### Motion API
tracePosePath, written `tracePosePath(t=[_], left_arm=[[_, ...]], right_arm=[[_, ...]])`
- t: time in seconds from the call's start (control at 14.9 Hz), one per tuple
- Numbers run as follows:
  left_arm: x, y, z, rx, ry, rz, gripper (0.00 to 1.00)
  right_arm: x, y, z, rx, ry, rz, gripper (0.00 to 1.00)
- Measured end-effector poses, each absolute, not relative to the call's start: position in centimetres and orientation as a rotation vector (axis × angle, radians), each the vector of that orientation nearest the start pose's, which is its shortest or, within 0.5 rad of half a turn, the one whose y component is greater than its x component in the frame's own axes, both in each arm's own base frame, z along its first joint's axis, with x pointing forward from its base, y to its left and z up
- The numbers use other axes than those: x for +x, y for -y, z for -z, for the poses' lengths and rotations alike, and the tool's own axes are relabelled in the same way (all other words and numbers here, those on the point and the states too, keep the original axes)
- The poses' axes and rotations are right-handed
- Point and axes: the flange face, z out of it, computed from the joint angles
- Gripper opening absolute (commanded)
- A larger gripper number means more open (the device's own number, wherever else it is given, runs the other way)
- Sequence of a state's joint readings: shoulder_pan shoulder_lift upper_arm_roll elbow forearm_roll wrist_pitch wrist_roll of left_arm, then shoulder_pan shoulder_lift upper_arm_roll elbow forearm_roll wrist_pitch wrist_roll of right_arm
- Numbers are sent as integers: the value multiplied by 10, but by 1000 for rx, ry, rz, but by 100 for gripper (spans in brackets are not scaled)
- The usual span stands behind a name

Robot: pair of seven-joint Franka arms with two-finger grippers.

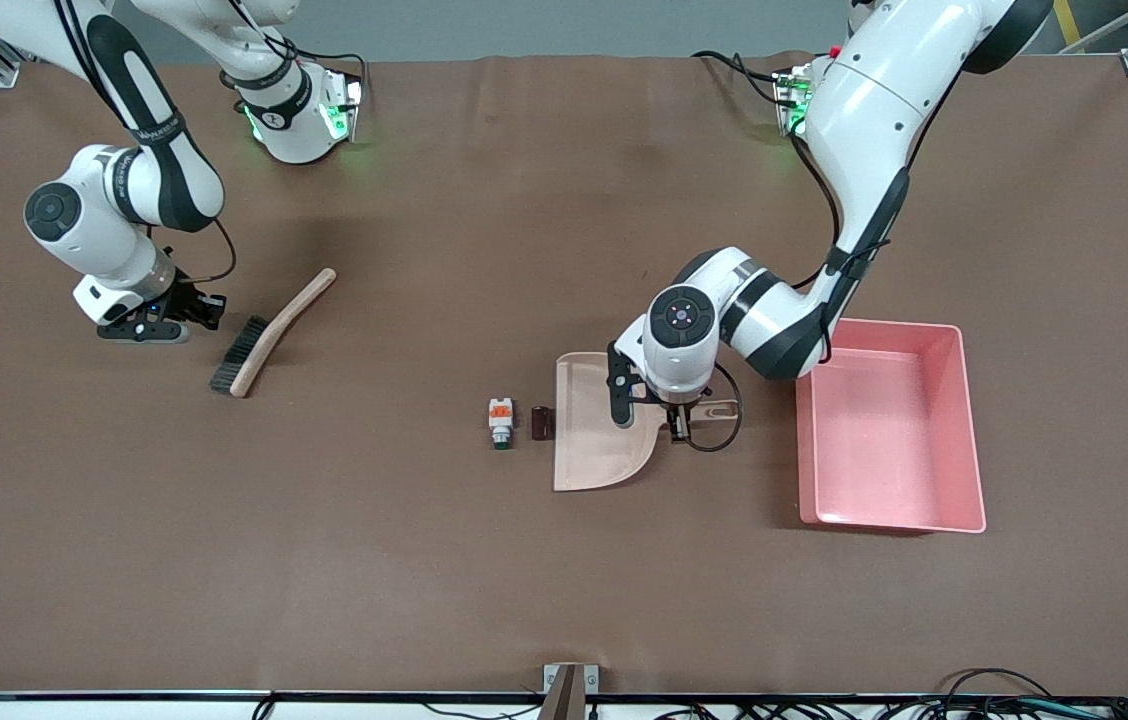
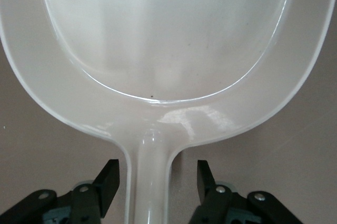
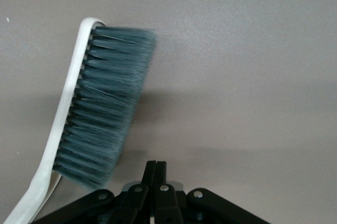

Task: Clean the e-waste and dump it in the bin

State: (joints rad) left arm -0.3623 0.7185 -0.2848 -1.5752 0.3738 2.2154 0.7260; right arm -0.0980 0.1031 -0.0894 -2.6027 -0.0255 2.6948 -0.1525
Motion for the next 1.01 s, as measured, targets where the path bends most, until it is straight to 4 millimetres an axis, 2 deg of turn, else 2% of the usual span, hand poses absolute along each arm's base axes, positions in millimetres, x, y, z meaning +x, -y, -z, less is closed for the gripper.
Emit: tracePosePath(t=[0.07, 0.13, 0.2, 0.27, 0.34, 0.4, 0.47, 0.54, 0.61, 0.67, 0.74, 0.81, 0.87, 0.94, 1.01], left_arm=[[579, 387, -227, -2179, -2115, -63, 88], [580, 386, -228, -2186, -2107, -60, 100], [582, 385, -230, -2209, -2081, -53, 100], [585, 384, -233, -2239, -2046, -41, 100], [588, 383, -241, -2272, -2004, -26, 100], [590, 382, -252, -2313, -1956, -28, 100], [591, 382, -269, -2365, -1907, -32, 100], [591, 381, -293, -2422, -1867, -28, 100], [590, 378, -321, -2482, -1821, -19, 100], [589, 372, -353, -2540, -1762, -9, 100], [589, 360, -384, -2603, -1672, 5, 100], [591, 342, -414, -2668, -1558, 23, 100], [595, 322, -441, -2739, -1416, 48, 100], [599, 300, -464, -2807, -1262, 83, 100], [604, 279, -482, -2866, -1108, 117, 100]], right_arm=[[431, 82, -217, -3159, -19, -25, 100], [431, 82, -214, -3159, -21, -33, 100], [430, 83, -210, -3158, -24, -46, 62], [431, 84, -207, -3158, -27, -56, 1], [431, 85, -205, -3158, -29, -60, 3], [433, 85, -204, -3158, -27, -62, 86], [434, 84, -204, -3158, -25, -61, 24], [434, 84, -205, -3159, -25, -58, 1], [435, 85, -205, -3159, -26, -57, 48], [436, 85, -206, -3158, -30, -59, 52], [436, 85, -206, -3158, -32, -64, 1], [436, 85, -206, -3157, -36, -66, 64], [436, 84, -206, -3156, -53, -81, 44], [436, 84, -206, -3153, -80, -103, 0], [438, 84, -208, -3151, -100, -114, 31]])
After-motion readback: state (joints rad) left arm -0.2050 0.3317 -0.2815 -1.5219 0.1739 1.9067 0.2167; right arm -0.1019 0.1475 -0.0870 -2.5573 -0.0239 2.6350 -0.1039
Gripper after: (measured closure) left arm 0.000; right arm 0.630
